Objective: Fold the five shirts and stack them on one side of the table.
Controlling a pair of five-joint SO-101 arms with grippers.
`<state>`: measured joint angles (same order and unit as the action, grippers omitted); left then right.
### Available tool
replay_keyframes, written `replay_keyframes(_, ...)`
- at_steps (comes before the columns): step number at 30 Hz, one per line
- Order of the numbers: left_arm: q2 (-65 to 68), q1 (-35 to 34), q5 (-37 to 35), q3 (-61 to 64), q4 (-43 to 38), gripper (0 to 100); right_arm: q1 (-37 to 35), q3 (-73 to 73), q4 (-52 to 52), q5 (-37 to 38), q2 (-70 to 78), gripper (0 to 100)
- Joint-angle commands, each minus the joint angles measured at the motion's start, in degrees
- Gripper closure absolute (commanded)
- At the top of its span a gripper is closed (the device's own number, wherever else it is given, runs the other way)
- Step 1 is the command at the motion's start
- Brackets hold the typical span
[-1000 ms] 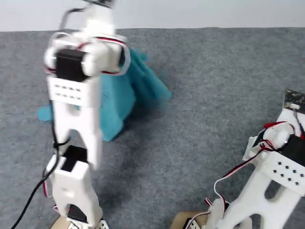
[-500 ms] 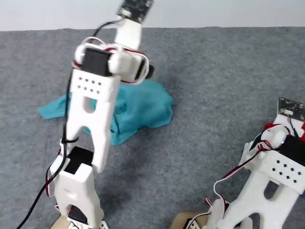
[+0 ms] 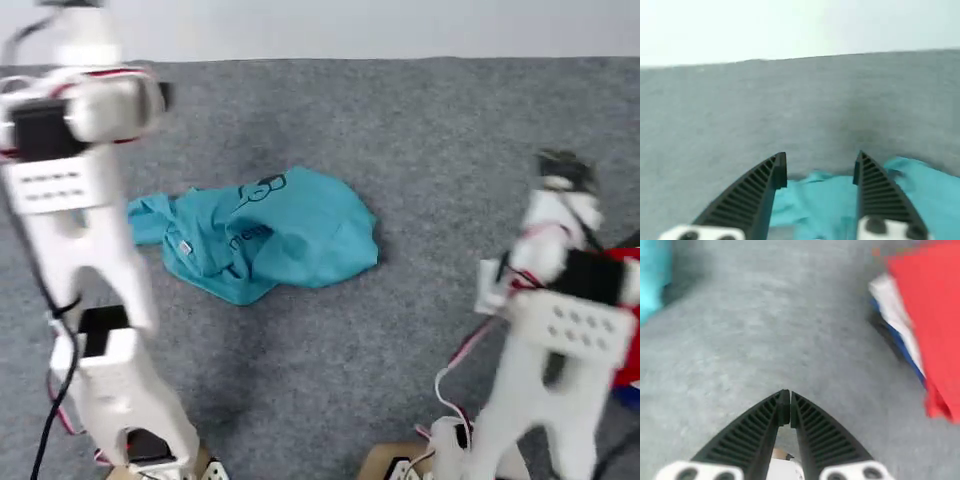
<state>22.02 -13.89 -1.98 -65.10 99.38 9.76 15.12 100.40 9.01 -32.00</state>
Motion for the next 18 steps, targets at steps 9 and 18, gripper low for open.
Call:
replay_keyframes(9, -3.16, -21.71, -0.35, 7.6, 1.05, 78, -24.48, -26.37, 1.89, -0.26, 32.4, 97.0)
replay_keyframes(18, -3.16, -28.22, -0.18, 16.57, 0.97, 78, -32.31, -43.08, 1.8, -0.53, 51.03, 76.7)
